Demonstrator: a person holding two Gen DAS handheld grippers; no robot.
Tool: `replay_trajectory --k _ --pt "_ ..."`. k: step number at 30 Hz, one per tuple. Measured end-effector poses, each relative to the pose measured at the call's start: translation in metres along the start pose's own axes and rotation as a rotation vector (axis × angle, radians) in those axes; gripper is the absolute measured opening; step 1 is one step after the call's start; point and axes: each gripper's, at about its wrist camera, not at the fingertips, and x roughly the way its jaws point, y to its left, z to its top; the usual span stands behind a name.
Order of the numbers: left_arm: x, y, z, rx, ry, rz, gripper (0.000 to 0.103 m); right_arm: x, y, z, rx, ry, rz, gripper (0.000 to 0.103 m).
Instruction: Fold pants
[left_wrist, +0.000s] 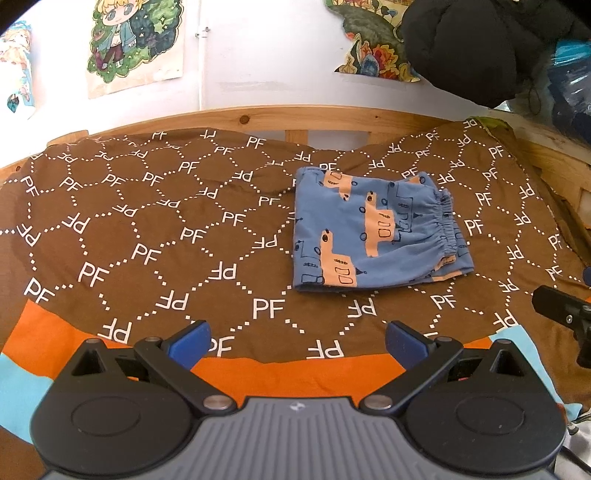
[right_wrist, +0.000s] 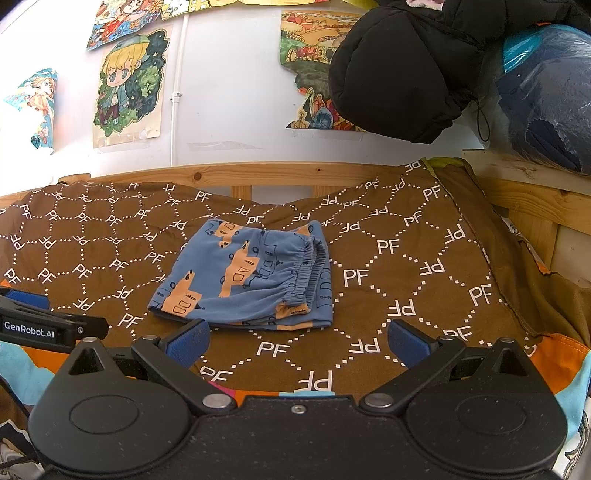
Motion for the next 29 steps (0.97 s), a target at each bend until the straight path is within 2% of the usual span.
replay_trajectory --k 29 --pt "0.0009 -0.0008 -0.0015 0.001 0.007 0.004 0.103 0.0003 -0.0008 -0.0007 -0.006 0.003 0.007 0.102"
